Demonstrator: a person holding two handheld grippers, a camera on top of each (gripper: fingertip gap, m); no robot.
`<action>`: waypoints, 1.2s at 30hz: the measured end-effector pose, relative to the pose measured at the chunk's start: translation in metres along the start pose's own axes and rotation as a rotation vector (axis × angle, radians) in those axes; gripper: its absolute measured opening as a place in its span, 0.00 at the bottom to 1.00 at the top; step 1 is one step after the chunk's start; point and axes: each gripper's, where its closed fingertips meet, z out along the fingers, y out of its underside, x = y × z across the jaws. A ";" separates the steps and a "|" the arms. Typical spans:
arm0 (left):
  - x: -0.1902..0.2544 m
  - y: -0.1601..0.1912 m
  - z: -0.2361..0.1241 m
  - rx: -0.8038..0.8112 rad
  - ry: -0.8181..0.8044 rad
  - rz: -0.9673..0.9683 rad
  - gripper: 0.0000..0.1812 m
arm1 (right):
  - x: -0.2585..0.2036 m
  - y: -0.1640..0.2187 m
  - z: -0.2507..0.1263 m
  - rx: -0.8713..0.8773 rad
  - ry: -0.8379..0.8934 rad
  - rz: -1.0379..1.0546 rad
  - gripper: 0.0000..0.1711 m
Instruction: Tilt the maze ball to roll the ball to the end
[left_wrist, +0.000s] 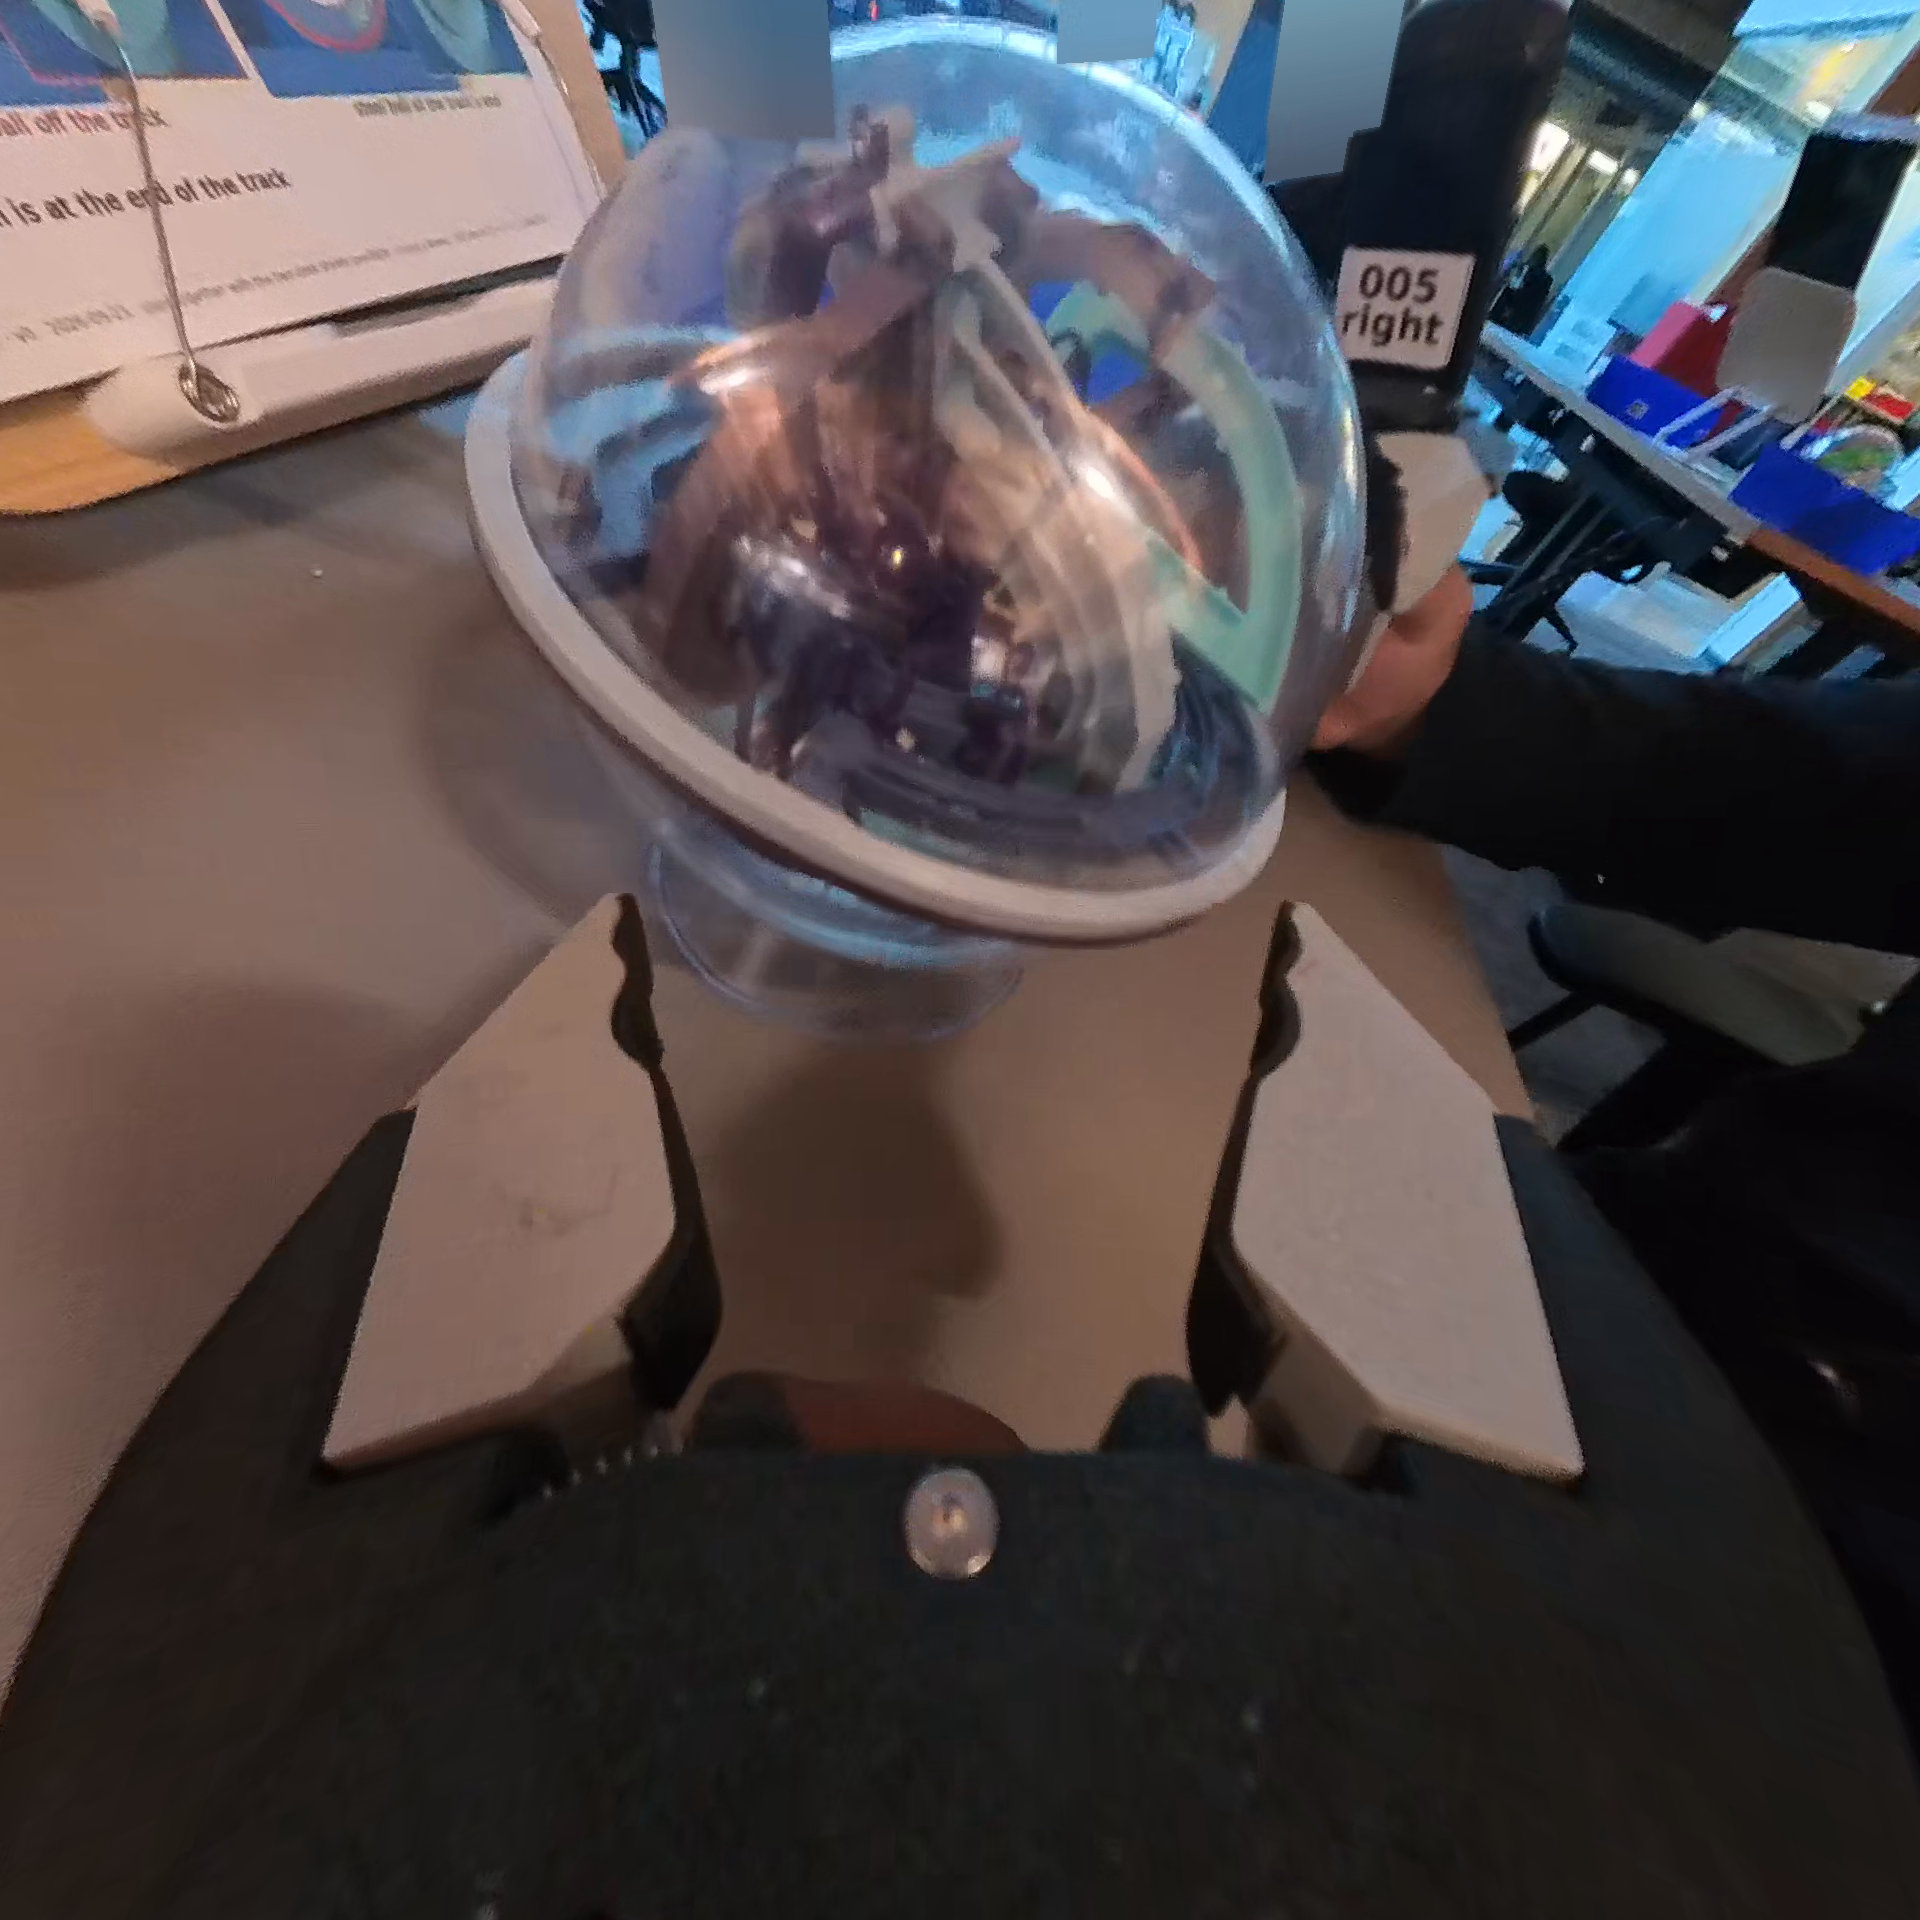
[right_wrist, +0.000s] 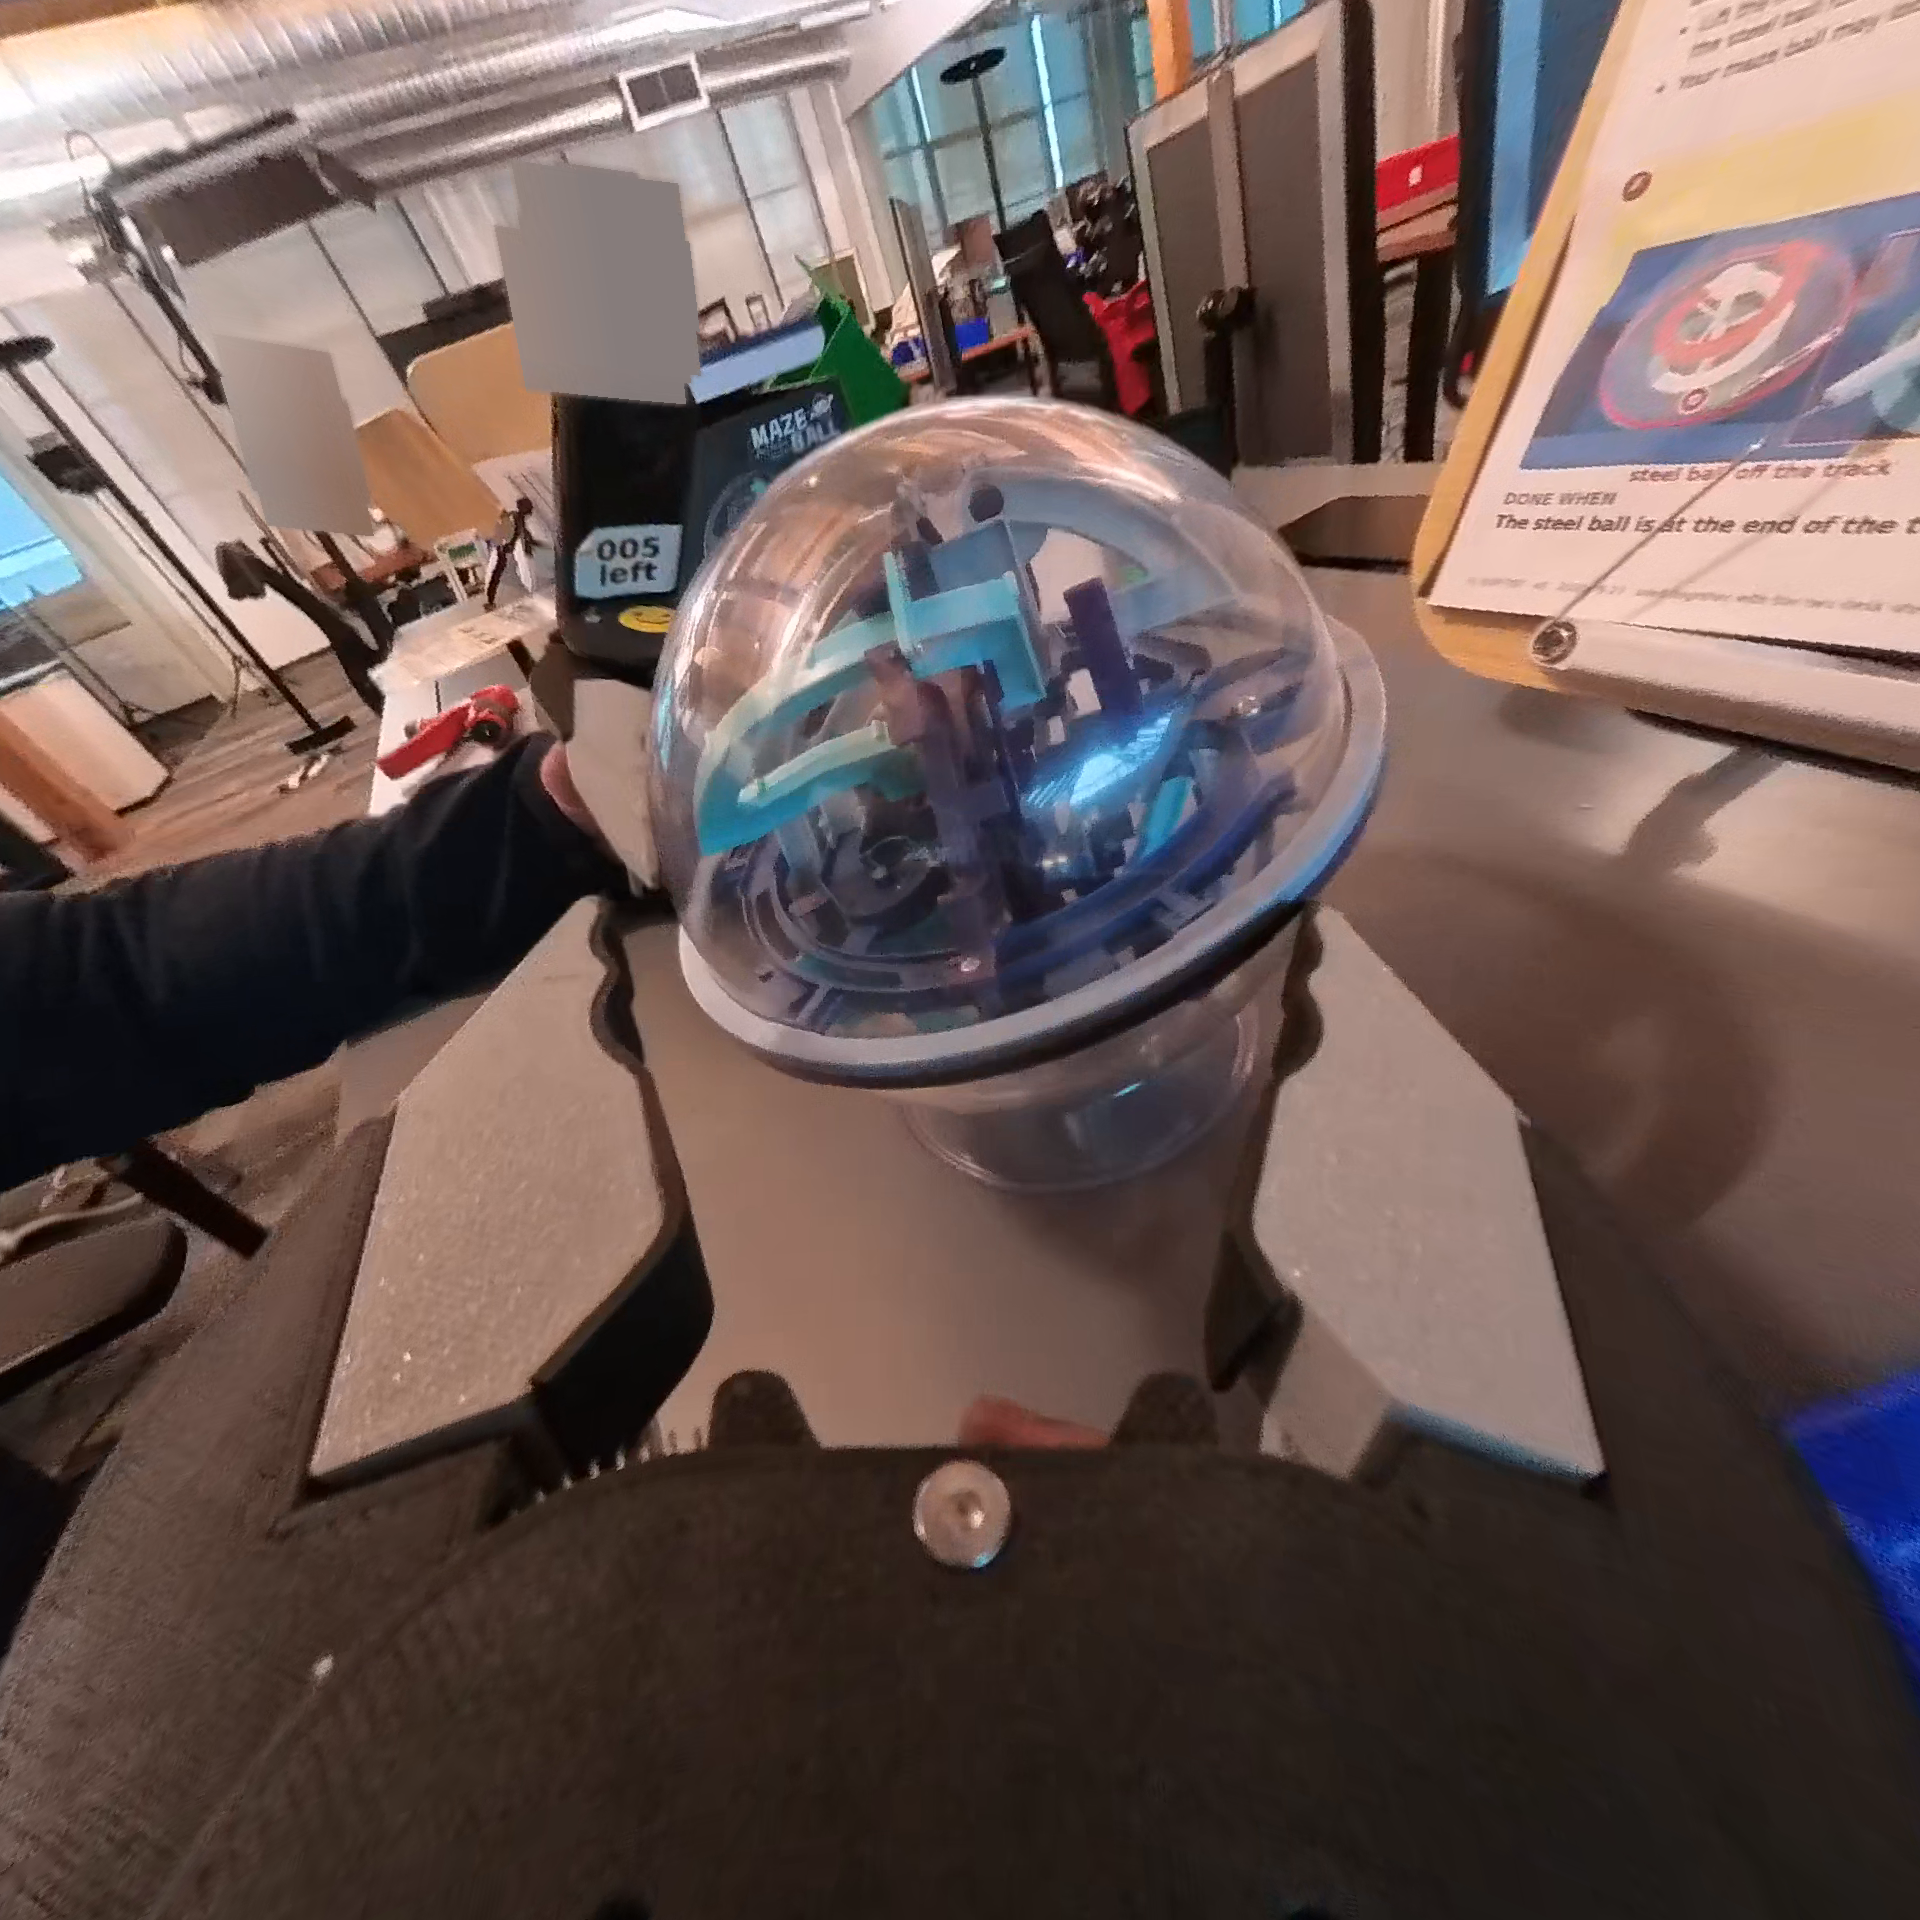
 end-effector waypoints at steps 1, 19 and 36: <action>0.001 -0.004 0.002 0.020 0.008 -0.009 0.63 | 0.001 0.001 0.003 -0.027 -0.002 -0.005 0.72; 0.004 0.006 -0.004 -0.024 -0.012 0.038 0.66 | -0.009 0.008 0.026 -0.109 -0.042 -0.012 0.75; 0.008 0.017 -0.068 0.013 -0.023 0.165 0.64 | -0.039 0.010 0.073 -0.247 -0.154 -0.187 0.83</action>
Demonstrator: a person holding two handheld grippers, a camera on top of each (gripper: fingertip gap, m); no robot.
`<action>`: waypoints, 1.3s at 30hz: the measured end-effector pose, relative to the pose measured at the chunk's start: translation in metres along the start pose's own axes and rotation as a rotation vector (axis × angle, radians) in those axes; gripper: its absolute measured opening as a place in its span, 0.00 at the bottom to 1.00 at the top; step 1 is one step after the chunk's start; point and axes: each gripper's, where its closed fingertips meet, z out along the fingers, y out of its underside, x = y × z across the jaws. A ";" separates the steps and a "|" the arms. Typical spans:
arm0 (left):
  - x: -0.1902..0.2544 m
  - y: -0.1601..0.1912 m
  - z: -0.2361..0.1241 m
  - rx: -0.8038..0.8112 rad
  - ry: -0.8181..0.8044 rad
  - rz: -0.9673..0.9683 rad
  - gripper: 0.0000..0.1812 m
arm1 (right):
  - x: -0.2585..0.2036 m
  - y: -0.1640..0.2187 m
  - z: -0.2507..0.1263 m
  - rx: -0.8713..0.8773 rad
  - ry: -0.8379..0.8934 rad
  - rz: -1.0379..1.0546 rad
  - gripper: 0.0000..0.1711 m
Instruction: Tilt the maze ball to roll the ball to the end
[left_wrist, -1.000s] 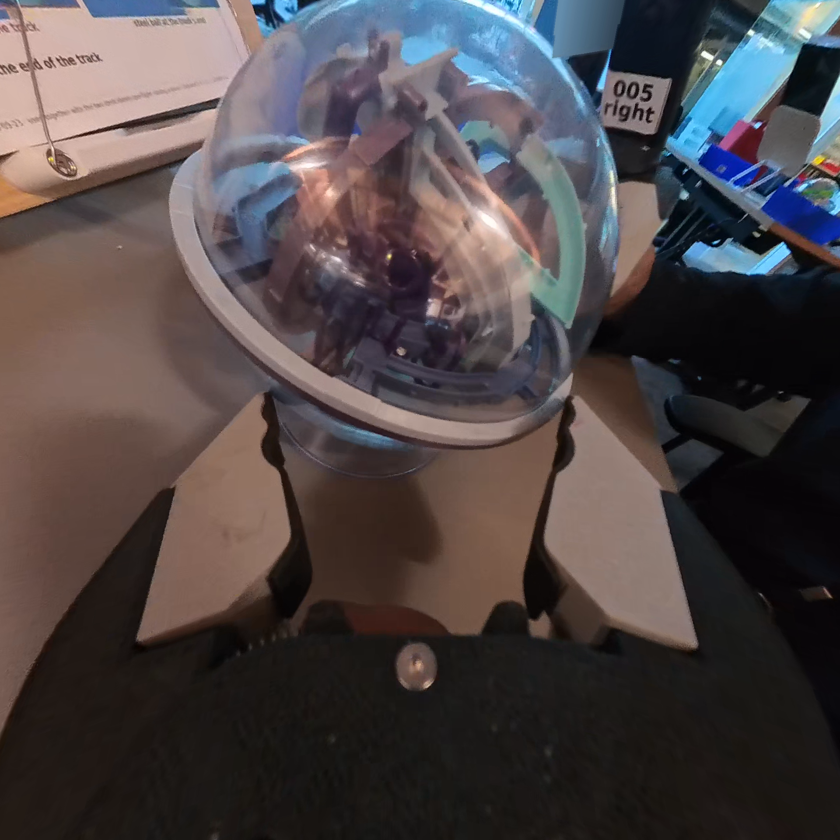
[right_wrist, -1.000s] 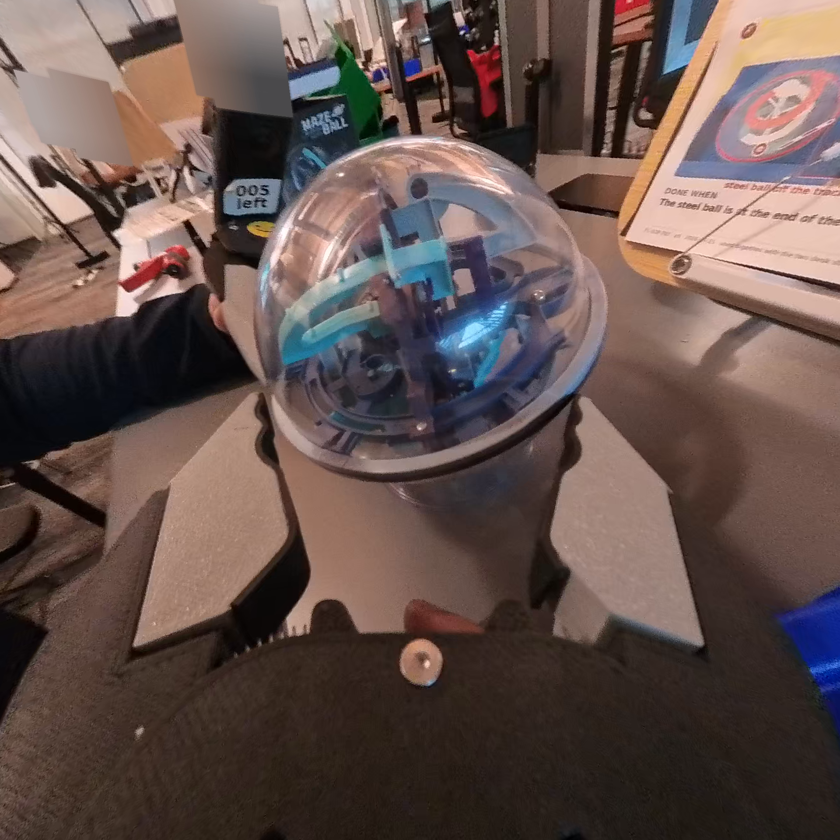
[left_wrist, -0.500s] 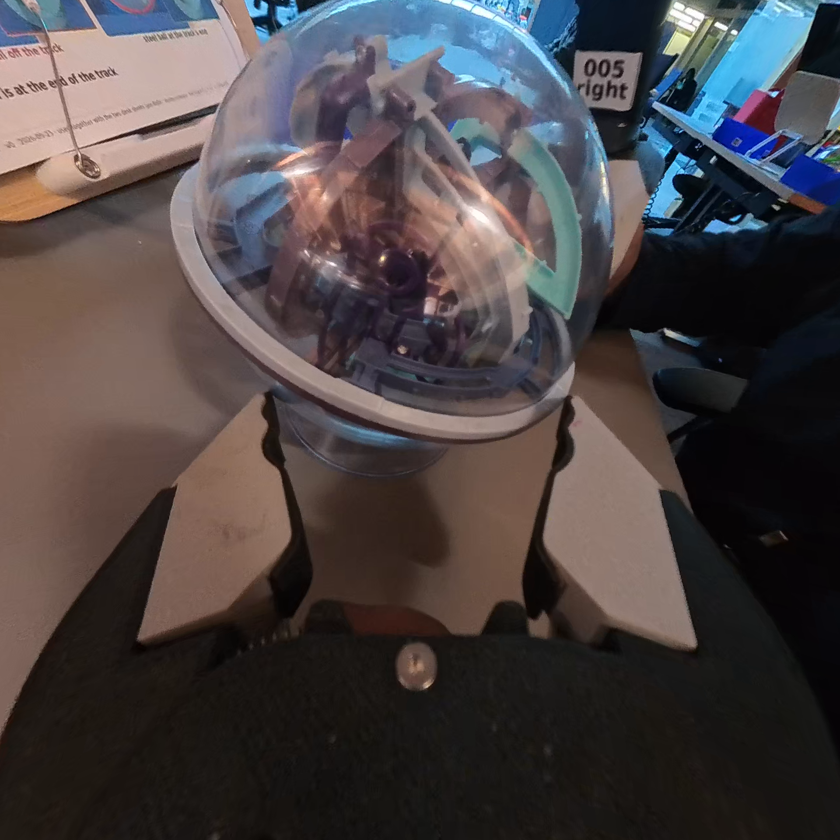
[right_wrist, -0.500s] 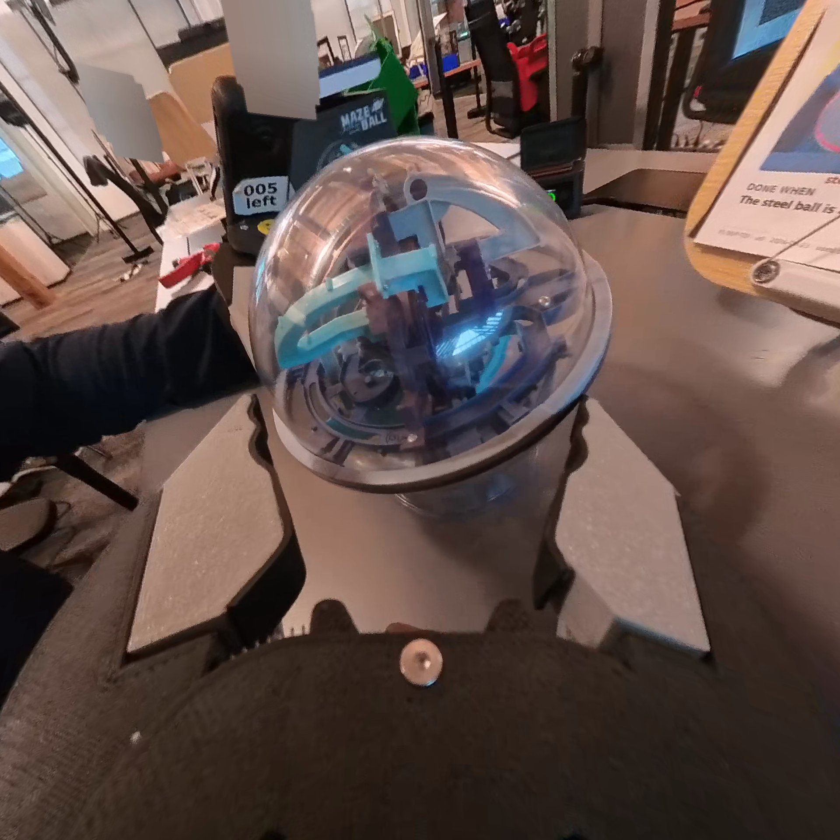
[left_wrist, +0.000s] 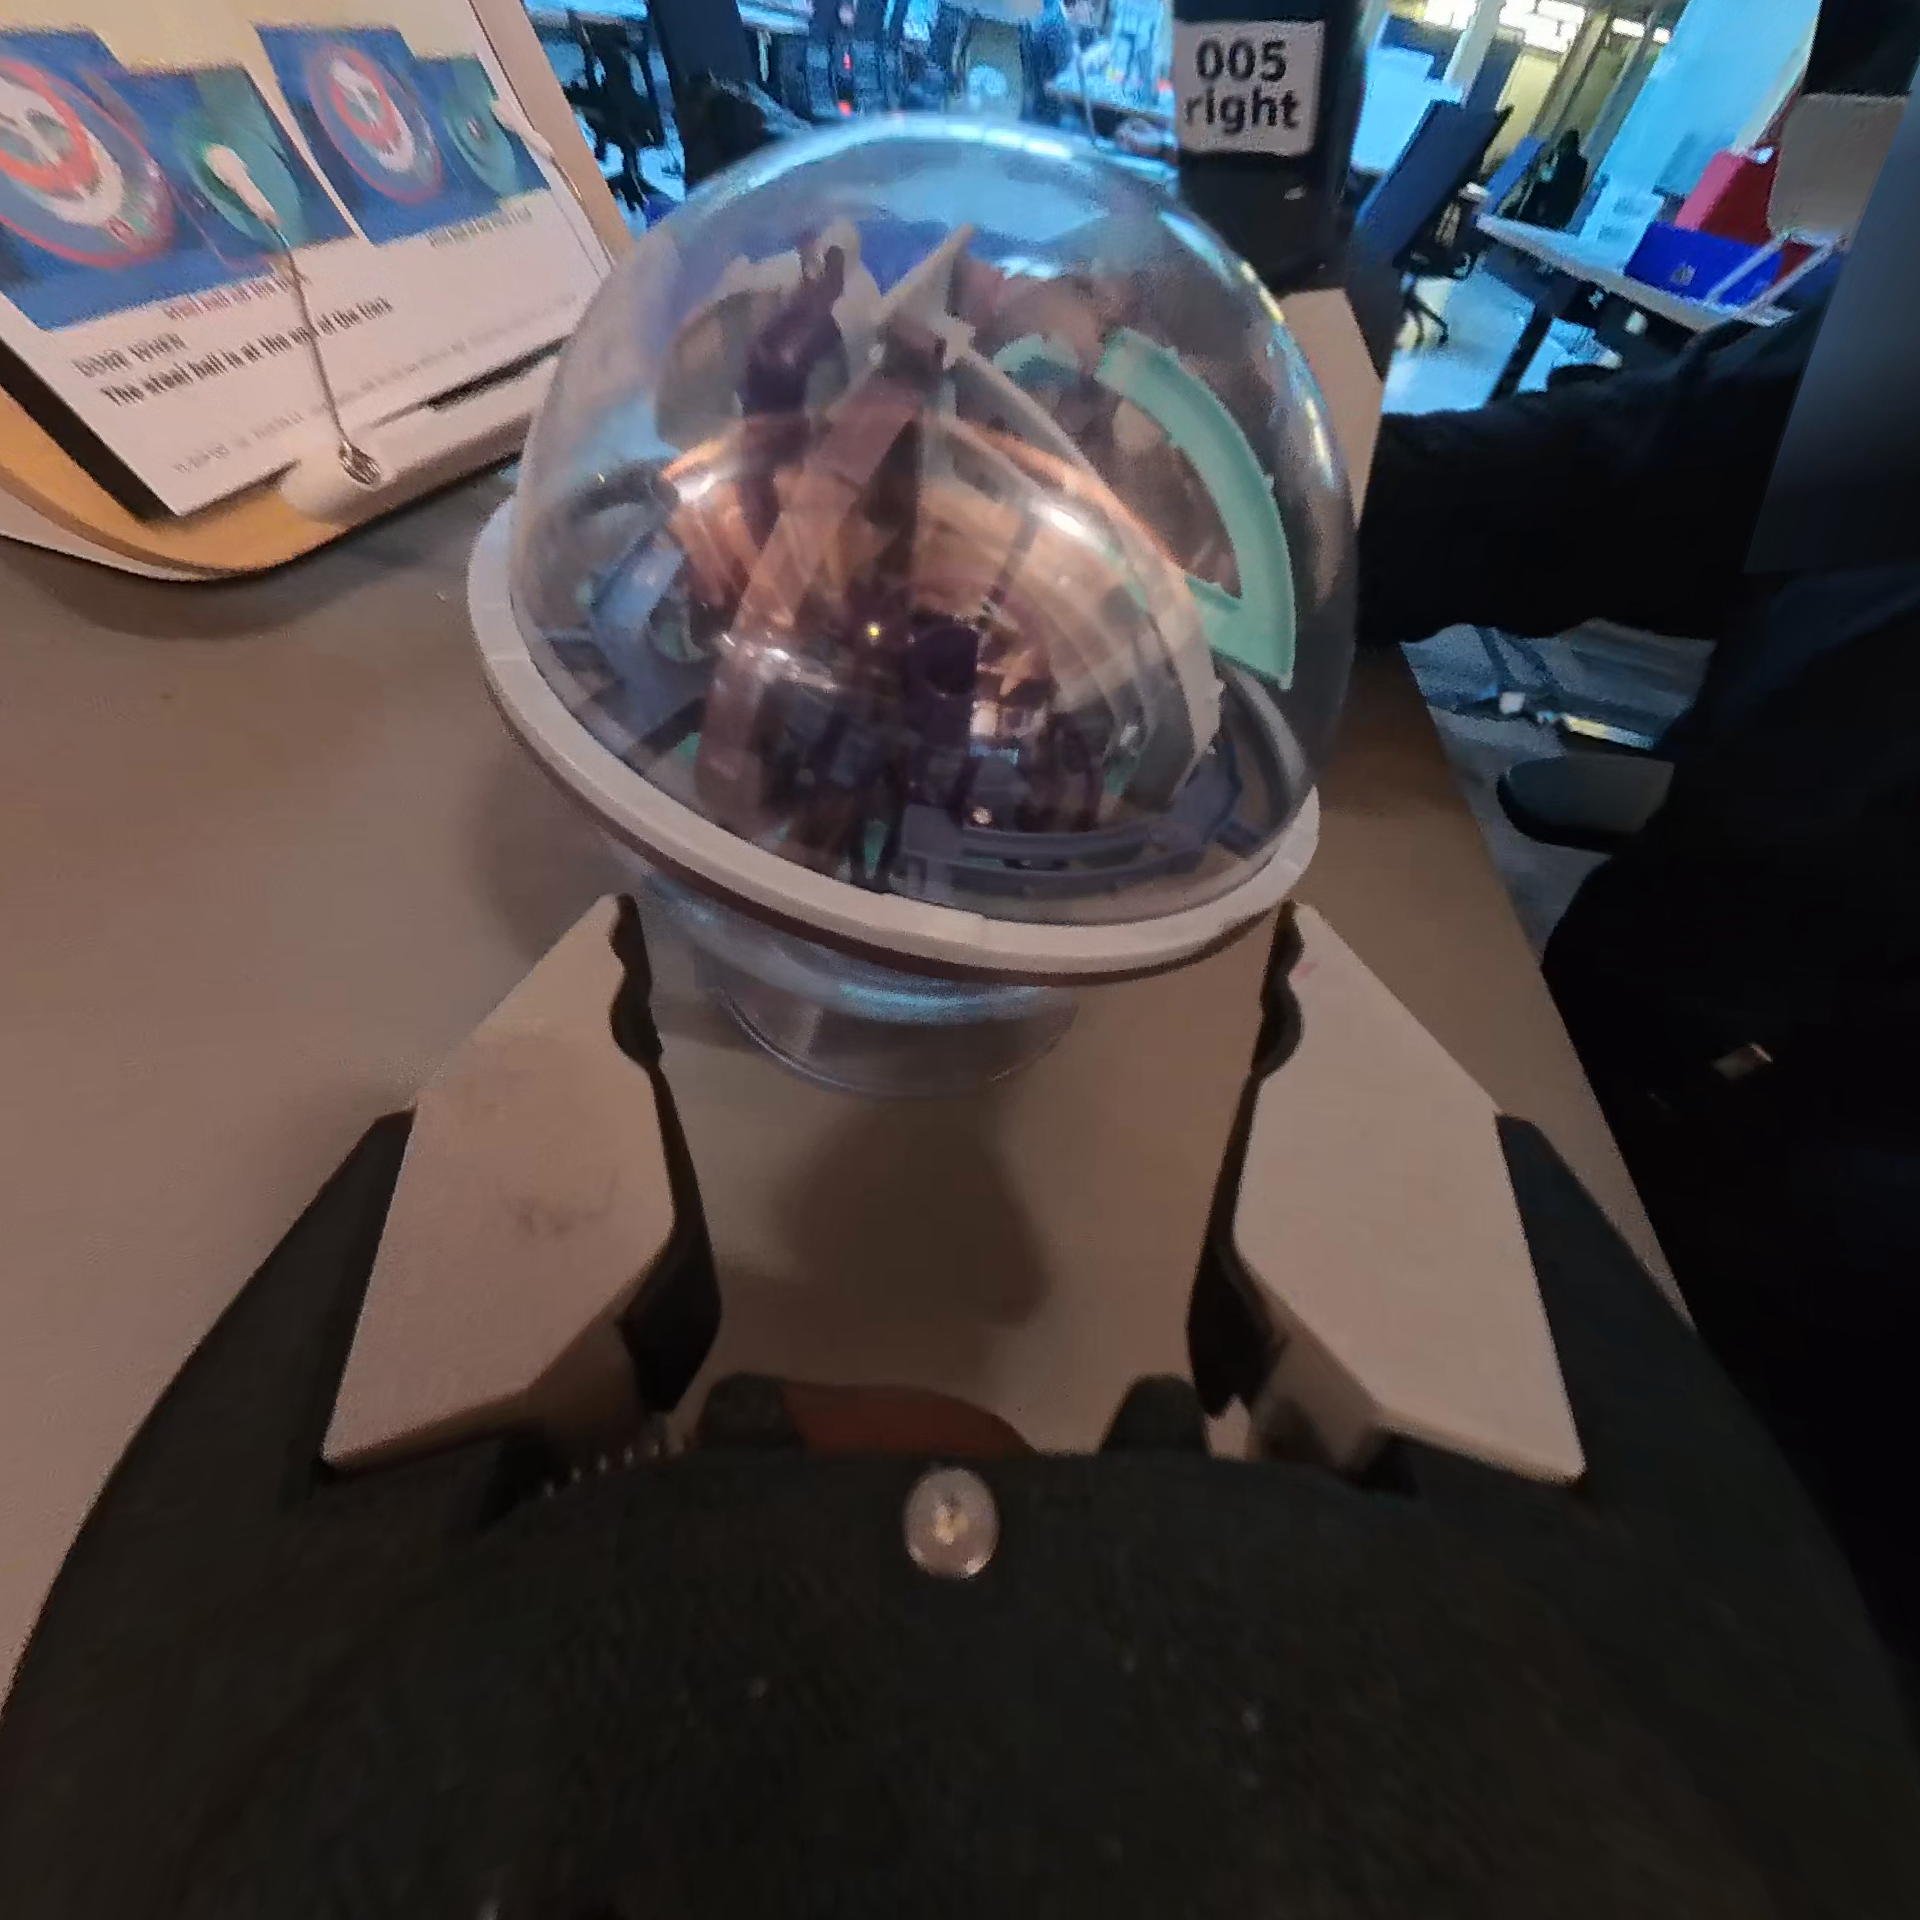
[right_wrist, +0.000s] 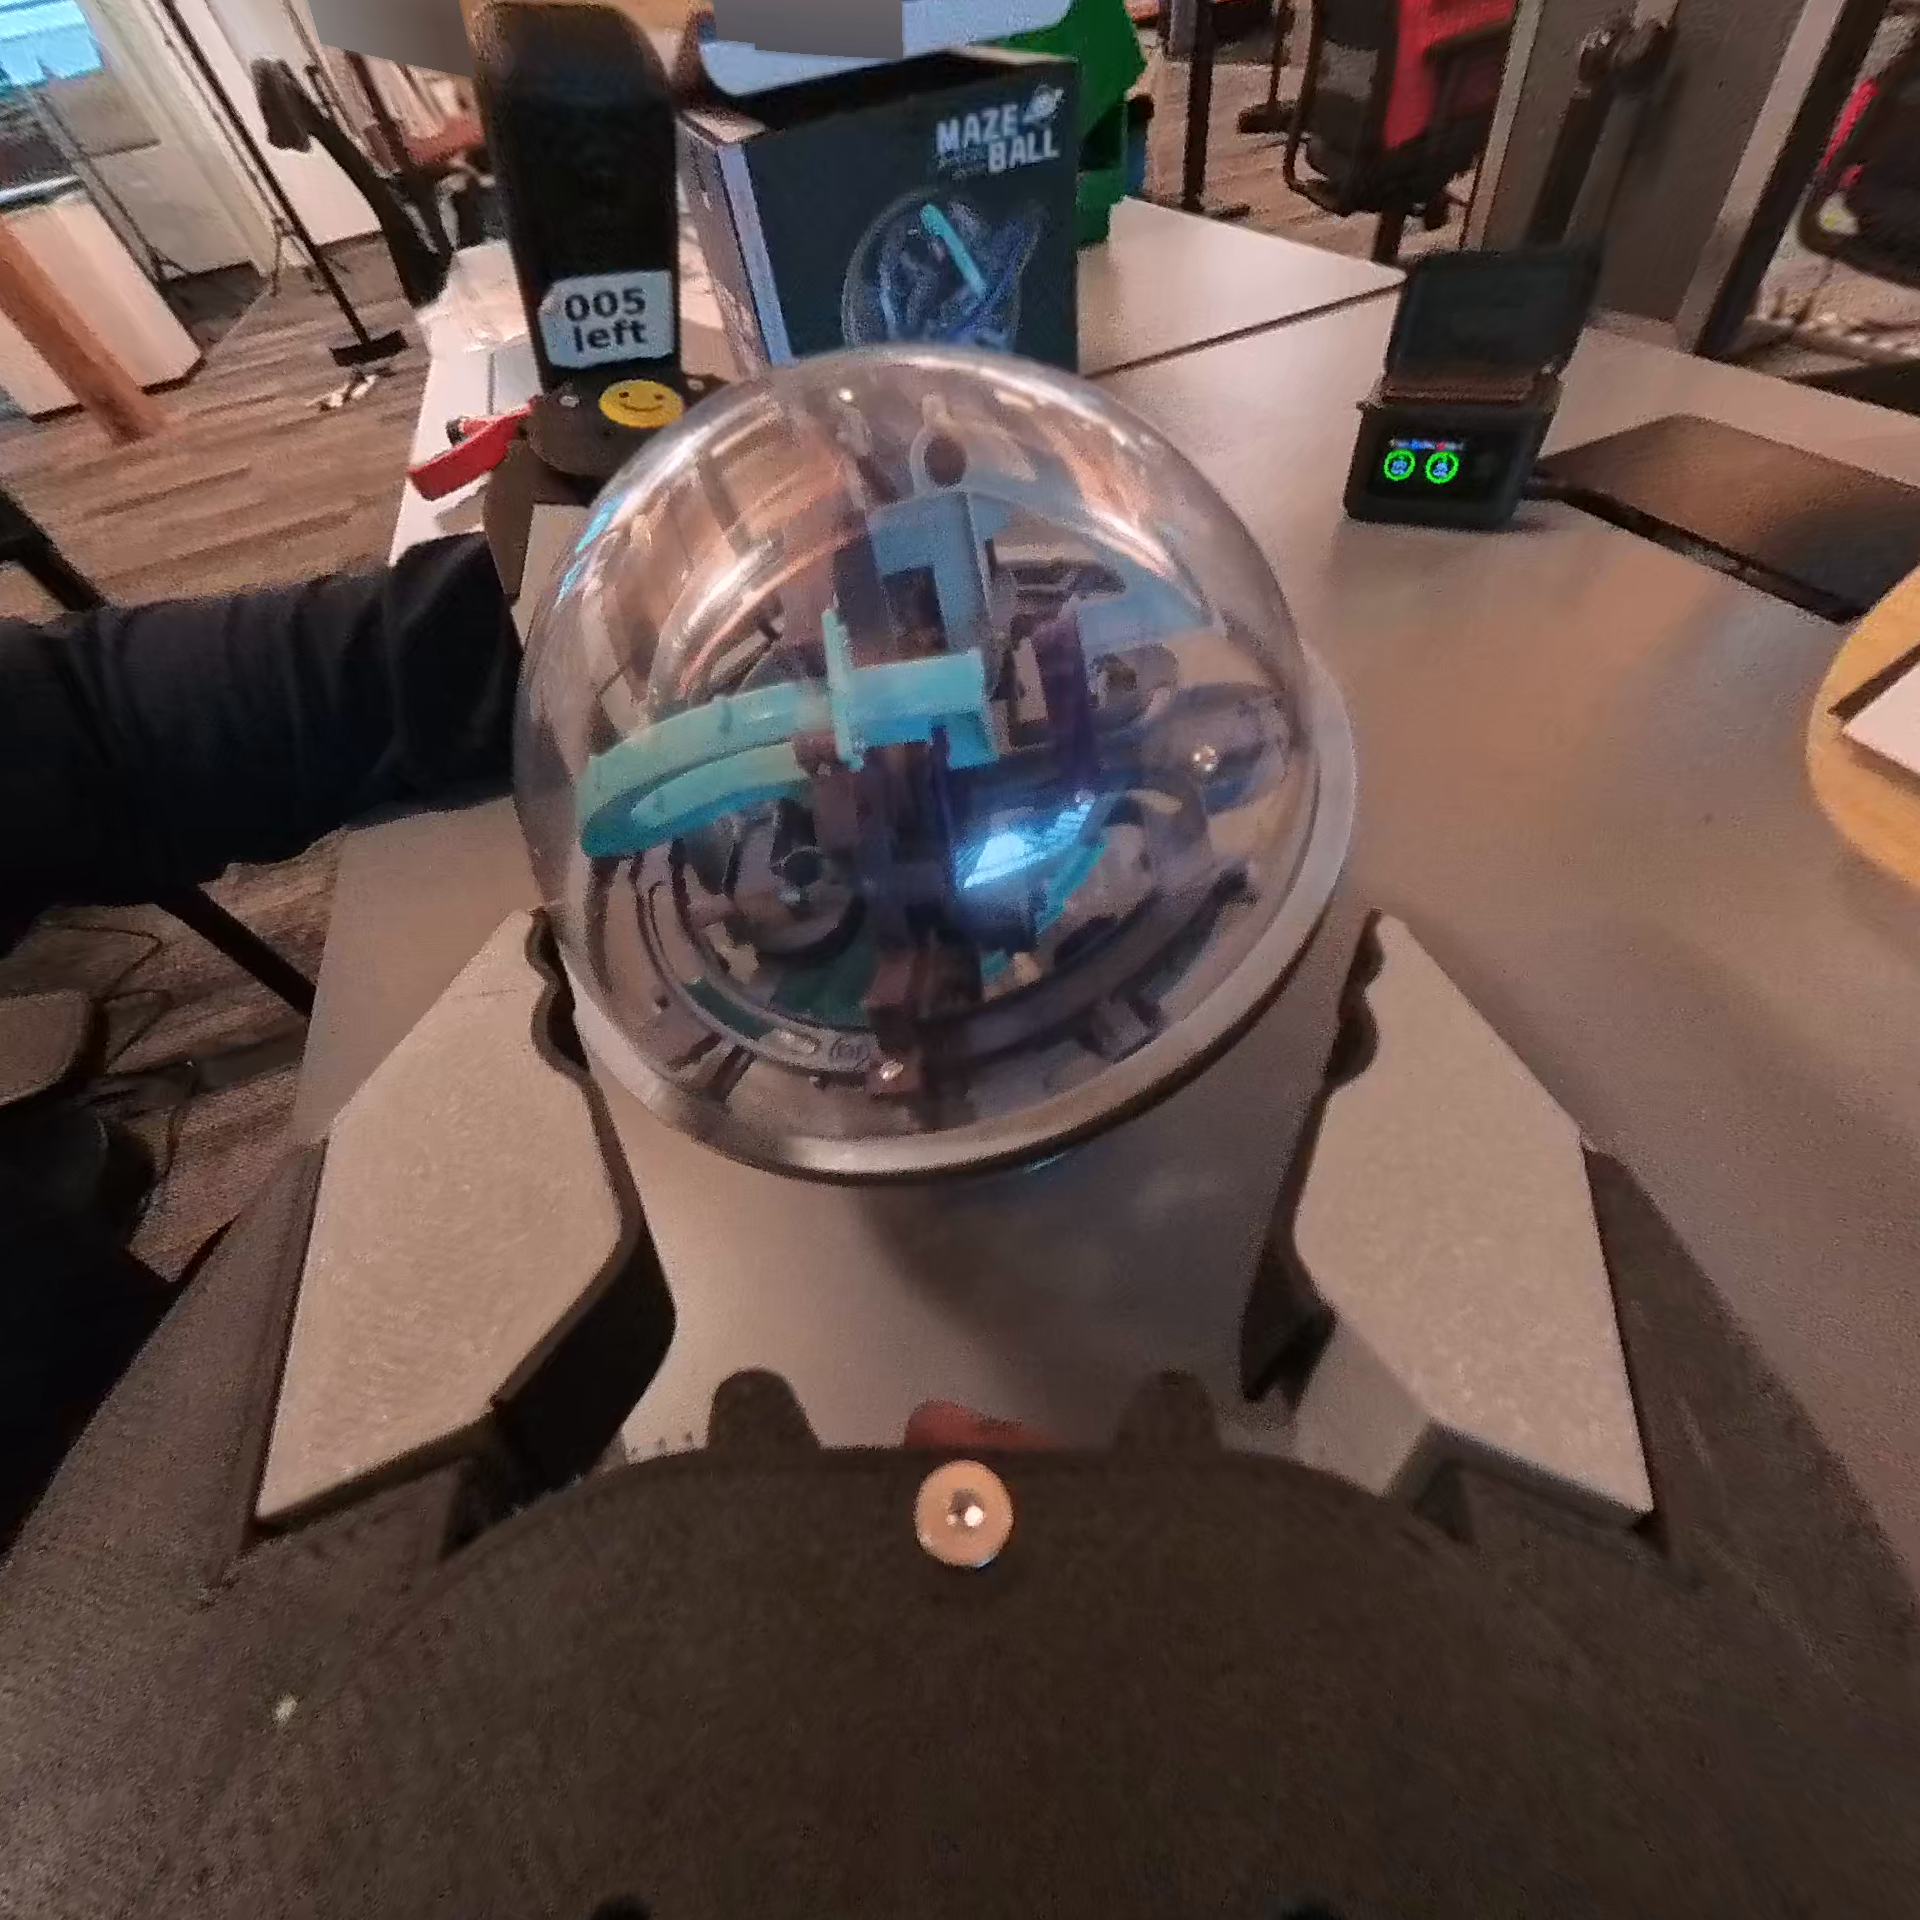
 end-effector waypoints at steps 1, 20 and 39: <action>0.000 -0.002 0.000 0.013 -0.004 -0.003 0.64 | 0.000 -0.003 0.001 0.005 -0.024 -0.003 0.83; 0.005 -0.003 0.027 -0.013 -0.055 0.014 0.76 | -0.007 0.019 0.009 0.051 -0.102 -0.045 0.84; 0.006 0.003 0.032 -0.060 -0.093 0.087 0.77 | -0.011 0.009 0.005 0.068 -0.066 -0.080 0.84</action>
